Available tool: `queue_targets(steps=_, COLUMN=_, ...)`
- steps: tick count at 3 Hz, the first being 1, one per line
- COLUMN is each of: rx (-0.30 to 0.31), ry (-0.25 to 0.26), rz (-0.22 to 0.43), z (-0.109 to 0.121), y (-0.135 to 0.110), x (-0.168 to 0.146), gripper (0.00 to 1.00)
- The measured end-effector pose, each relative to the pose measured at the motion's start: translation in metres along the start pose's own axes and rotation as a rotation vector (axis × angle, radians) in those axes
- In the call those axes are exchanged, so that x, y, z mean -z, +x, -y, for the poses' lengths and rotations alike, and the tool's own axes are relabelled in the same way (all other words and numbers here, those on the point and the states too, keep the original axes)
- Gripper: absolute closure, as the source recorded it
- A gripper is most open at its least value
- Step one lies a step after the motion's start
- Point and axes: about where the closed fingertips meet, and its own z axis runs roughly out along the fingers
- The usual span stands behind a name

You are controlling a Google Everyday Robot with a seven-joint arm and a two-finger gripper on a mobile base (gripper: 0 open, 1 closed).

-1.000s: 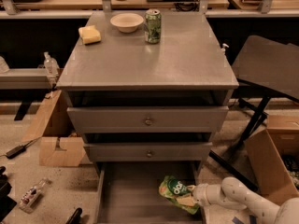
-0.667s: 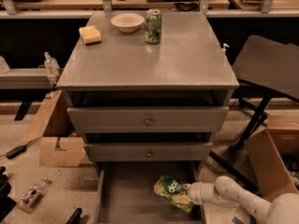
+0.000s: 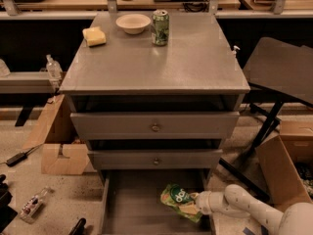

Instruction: Place green rice chip bag into bottom drawer

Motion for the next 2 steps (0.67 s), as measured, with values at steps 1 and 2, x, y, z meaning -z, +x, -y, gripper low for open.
queue_targets(steps=1, rx=0.000, ry=-0.004, rz=0.000, z=-0.0017, y=0.0000, x=-0.0022, gripper=0.35)
queue_targets(steps=2, rx=-0.001, ry=-0.008, rz=0.000, z=-0.0032, y=0.0000, x=-0.0042, gripper=0.13)
